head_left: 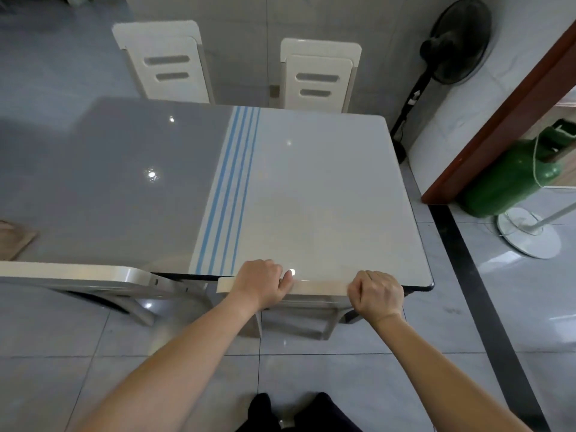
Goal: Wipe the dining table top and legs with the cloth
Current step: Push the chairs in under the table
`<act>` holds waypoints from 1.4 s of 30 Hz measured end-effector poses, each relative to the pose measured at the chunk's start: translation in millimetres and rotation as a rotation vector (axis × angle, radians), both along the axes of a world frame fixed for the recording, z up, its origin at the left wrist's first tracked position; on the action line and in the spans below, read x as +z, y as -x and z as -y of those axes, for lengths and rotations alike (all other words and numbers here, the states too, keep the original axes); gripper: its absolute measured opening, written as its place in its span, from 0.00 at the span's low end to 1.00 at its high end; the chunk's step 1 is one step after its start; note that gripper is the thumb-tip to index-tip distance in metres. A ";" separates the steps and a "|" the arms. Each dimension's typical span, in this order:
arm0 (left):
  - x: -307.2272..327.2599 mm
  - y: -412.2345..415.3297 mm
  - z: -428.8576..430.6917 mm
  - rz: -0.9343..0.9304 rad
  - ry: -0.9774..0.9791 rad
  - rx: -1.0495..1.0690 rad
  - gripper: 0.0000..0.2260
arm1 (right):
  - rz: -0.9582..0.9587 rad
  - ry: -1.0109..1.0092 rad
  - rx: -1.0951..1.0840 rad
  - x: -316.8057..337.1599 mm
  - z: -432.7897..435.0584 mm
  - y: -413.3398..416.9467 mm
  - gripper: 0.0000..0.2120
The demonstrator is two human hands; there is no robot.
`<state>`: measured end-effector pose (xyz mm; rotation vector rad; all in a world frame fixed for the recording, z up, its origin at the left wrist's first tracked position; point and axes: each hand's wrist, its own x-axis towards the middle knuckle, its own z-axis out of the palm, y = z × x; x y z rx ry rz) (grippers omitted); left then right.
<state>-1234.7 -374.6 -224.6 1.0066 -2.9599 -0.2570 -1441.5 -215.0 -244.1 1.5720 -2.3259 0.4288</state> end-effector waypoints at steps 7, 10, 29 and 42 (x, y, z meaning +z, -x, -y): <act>2.8 8.2 -1.9 -0.010 -0.023 -0.007 0.20 | -0.029 0.025 0.003 3.8 0.4 8.6 0.16; 3.7 6.6 -8.1 -0.006 -0.043 0.033 0.20 | -0.019 0.001 0.000 3.9 -3.3 8.8 0.15; -6.1 -82.7 -102.9 -0.488 -0.097 0.354 0.16 | 0.445 -0.040 0.409 26.7 -47.0 -49.0 0.14; -78.2 -273.0 -295.5 -0.908 -0.845 1.758 0.09 | 1.107 -0.839 0.310 -56.9 -4.3 -157.7 0.09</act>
